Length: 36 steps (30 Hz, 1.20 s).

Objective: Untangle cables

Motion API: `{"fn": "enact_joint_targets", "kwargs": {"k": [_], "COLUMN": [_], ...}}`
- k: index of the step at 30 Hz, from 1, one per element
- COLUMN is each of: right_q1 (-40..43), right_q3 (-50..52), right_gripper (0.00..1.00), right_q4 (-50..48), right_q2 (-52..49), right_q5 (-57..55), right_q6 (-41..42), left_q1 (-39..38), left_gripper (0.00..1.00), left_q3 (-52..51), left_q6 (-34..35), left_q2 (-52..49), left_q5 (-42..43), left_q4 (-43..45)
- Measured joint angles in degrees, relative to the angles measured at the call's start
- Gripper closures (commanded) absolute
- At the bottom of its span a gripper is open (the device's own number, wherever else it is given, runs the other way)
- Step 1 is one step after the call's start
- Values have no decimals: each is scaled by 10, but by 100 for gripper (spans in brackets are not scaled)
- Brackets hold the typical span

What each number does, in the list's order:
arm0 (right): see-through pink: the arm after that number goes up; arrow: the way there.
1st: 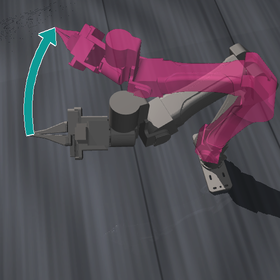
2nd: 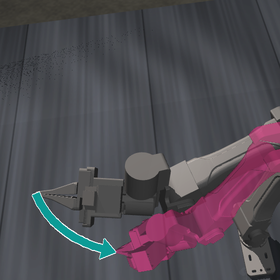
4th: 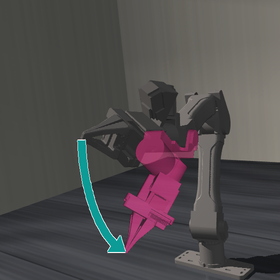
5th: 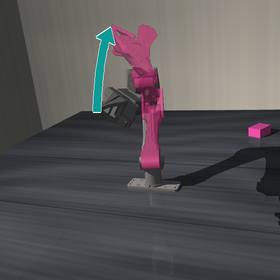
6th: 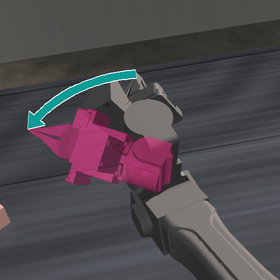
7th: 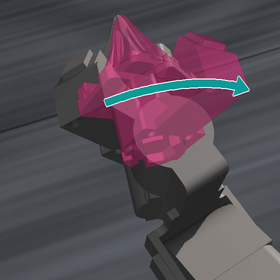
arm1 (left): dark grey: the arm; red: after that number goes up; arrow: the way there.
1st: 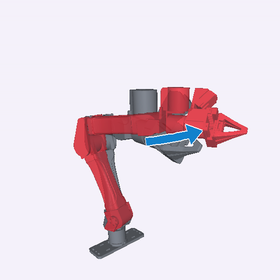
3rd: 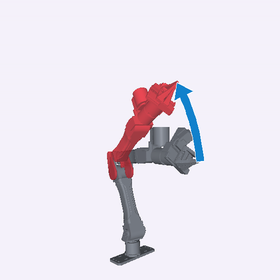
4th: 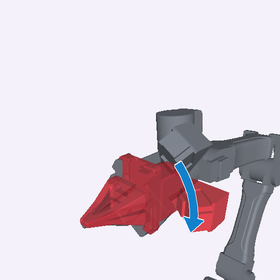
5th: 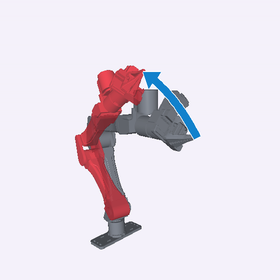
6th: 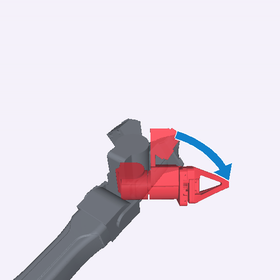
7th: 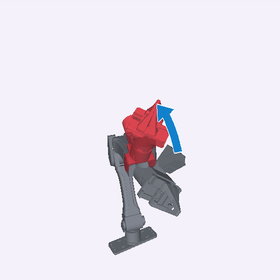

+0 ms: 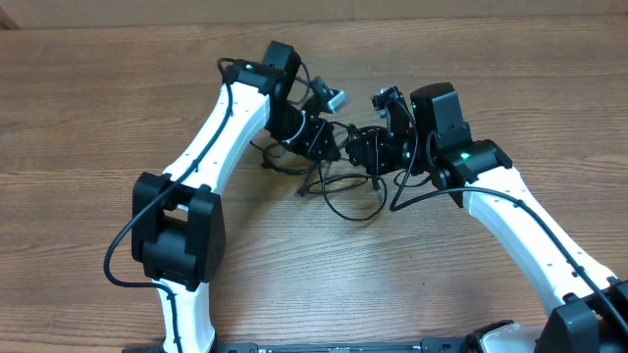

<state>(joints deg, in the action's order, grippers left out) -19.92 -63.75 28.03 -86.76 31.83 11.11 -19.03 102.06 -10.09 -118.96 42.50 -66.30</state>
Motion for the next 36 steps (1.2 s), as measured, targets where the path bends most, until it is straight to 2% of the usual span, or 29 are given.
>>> {"fn": "enact_joint_targets", "kwargs": {"k": [5,8,9,11,12,14,16,23,27,36], "right_q1": [0,0,0,0,0,0,0,0,0,0], "right_q3": [0,0,0,0,0,0,0,0,0,0], "right_gripper": [96,96,77,53,49,35,27,26,27,33], "right_q4": [1,-12,-19,-21,-20,-22,-23,-23,-21,-29], "right_q2": [0,0,0,0,0,0,0,0,0,0], "right_q5": [19,40,46,53,54,54,44,-12,-49,-94], "right_q6": [0,-9,-11,-11,-12,-19,-20,-21,-16,23], "left_q1": [53,82,85,85,85,82,75,24,14,14], "left_gripper": [96,96,96,96,96,96,96,96,96,96], "left_q3": [0,0,0,0,0,0,0,0,0,0], "left_q6": [108,147,156,160,156,134,102,-51,-109,-157], "left_q2": [0,0,0,0,0,0,0,0,0,0], "left_q5": [-33,-40,-42,-42,-39,-26,-10,70,116,135], "left_q4": [23,22,18,12,5,-4,-11,-31,-40,-64]}}
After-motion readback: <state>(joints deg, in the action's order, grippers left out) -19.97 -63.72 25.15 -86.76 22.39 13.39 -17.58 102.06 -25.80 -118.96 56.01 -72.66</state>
